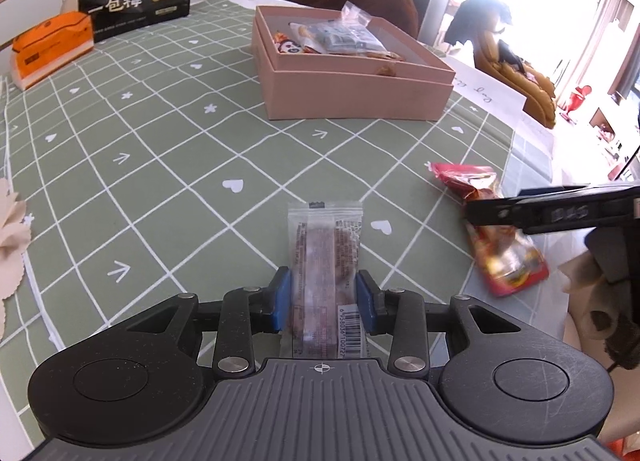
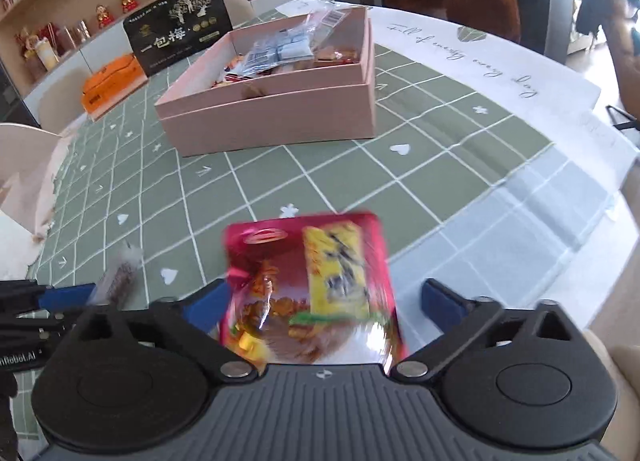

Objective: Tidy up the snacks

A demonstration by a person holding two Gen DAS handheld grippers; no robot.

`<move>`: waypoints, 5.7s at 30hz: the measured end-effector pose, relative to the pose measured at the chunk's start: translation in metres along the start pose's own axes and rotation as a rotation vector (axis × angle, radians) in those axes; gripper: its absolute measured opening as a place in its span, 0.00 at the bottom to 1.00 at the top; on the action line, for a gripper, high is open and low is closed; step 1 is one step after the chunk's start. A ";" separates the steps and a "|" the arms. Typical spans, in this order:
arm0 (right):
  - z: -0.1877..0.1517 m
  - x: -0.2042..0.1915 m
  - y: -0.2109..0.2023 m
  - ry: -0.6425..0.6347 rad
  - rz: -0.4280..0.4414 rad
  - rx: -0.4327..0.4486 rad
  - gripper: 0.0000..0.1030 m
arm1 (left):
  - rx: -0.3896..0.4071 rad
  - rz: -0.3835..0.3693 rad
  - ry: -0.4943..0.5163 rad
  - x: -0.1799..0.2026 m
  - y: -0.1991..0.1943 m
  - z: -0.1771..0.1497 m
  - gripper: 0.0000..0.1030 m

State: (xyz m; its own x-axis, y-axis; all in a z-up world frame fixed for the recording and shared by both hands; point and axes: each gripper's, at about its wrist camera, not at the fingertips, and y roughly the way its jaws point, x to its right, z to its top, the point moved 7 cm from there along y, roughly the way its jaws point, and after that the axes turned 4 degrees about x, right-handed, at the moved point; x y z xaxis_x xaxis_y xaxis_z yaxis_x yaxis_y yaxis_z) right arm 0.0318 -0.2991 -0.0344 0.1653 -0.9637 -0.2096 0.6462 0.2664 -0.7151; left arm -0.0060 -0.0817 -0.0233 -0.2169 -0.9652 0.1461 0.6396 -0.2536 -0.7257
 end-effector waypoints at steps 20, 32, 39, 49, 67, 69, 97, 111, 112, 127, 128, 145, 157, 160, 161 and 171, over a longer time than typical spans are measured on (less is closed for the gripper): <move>0.004 -0.057 -0.006 -0.184 -0.138 -0.018 0.30 | 0.015 -0.019 -0.013 -0.003 -0.001 -0.001 0.39; 0.009 -0.023 -0.021 -0.077 -0.128 -0.030 0.21 | 0.020 -0.025 -0.023 -0.004 -0.001 -0.002 0.39; 0.012 -0.024 -0.007 -0.005 -0.096 -0.084 0.39 | 0.025 -0.030 -0.025 -0.005 -0.002 -0.002 0.39; 0.022 -0.013 0.011 0.148 -0.071 -0.094 0.51 | 0.035 -0.035 -0.027 -0.005 -0.003 -0.003 0.39; 0.047 -0.077 -0.012 -0.171 -0.114 -0.021 0.17 | 0.034 -0.057 -0.064 -0.009 -0.003 -0.002 0.39; 0.047 -0.085 -0.008 -0.220 -0.133 -0.018 0.18 | 0.034 -0.060 -0.068 -0.010 -0.003 -0.002 0.39; 0.047 -0.041 -0.046 -0.027 -0.098 0.020 0.16 | 0.335 -0.157 -0.041 0.011 -0.033 0.174 0.38; 0.042 -0.015 -0.053 0.082 -0.141 0.021 0.16 | 0.279 -0.178 -0.210 -0.027 0.019 0.194 0.40; 0.044 -0.012 -0.052 0.097 -0.134 0.017 0.16 | 0.256 -0.174 -0.199 -0.032 0.017 0.174 0.40; 0.214 -0.057 0.010 0.146 0.003 0.178 0.69 | 0.083 -0.031 -0.181 -0.056 0.008 0.056 0.40; 0.203 -0.055 0.014 0.155 0.005 0.157 0.69 | 0.080 -0.015 -0.179 -0.059 0.009 0.052 0.40; 0.023 -0.080 0.041 -0.040 -0.224 0.047 0.78 | 0.194 0.117 0.087 -0.034 0.042 0.042 0.41; 0.015 -0.059 0.046 0.039 -0.322 0.165 1.00 | 0.239 0.119 0.073 -0.033 0.051 0.047 0.41; 0.013 -0.059 0.044 0.046 -0.332 0.174 1.00 | 0.236 0.136 0.095 -0.032 0.052 0.047 0.42; 0.014 -0.061 0.047 0.048 -0.335 0.176 1.00 | 0.236 0.139 0.099 -0.031 0.052 0.048 0.42; 0.010 -0.064 0.046 0.048 -0.343 0.232 1.00 | 0.234 0.131 0.093 -0.032 0.055 0.050 0.42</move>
State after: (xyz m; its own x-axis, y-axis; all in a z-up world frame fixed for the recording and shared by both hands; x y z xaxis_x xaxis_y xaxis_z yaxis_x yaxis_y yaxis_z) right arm 0.0585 -0.2254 -0.0470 -0.1207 -0.9925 -0.0201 0.8091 -0.0867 -0.5812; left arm 0.0728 -0.0676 -0.0342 -0.1806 -0.9835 -0.0089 0.8173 -0.1450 -0.5577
